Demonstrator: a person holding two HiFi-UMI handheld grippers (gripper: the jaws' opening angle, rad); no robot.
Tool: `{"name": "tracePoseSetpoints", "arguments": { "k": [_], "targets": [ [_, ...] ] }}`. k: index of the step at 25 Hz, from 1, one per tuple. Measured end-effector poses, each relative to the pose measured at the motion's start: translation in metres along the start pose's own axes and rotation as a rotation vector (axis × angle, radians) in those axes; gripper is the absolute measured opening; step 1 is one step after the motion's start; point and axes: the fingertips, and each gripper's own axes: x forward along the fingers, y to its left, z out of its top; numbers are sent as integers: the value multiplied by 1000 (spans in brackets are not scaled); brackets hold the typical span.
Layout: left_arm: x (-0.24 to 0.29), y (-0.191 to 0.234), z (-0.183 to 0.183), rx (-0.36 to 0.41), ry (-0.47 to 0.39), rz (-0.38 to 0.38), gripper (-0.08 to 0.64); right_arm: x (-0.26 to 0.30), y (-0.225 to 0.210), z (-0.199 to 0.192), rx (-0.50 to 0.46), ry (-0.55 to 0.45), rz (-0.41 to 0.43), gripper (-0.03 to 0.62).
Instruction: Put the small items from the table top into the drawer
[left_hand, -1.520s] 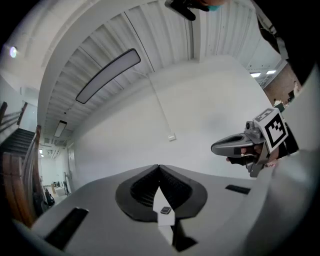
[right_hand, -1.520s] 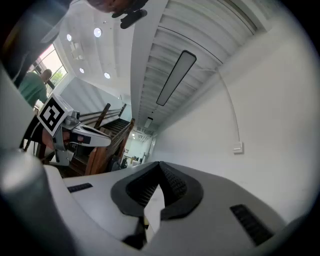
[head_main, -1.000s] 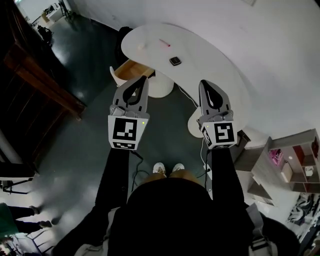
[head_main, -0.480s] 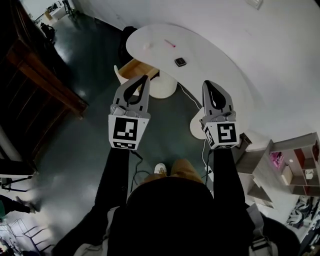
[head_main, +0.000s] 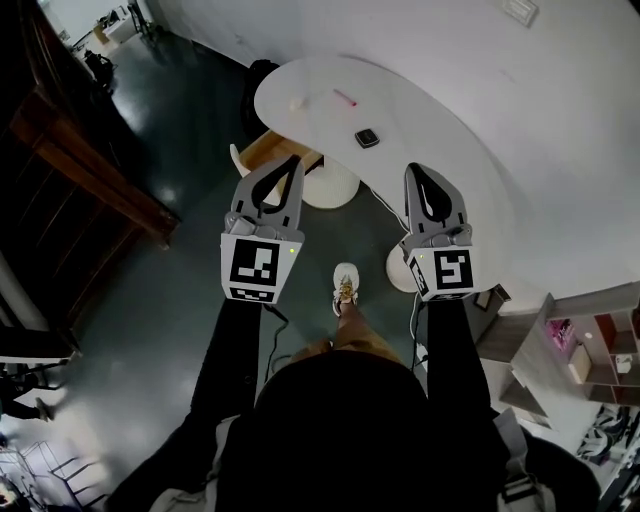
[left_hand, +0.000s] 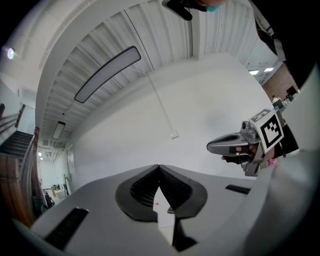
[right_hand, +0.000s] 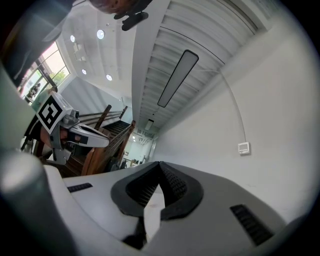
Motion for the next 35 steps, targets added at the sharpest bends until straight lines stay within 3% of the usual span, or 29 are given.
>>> {"name": "tracePoseSetpoints", "arguments": {
  "k": [13,25,35],
  "targets": [
    [113,51,-38,-11,6,7,15,113,-45,-42,-11,-6,29,26],
    [217,132,-60,-2,53,98,15,255,-89,-67,27,-35,119,26],
    [273,162,-94,-9,124,153,15,328,-109,-108,78,-32,193,26]
  ]
}}
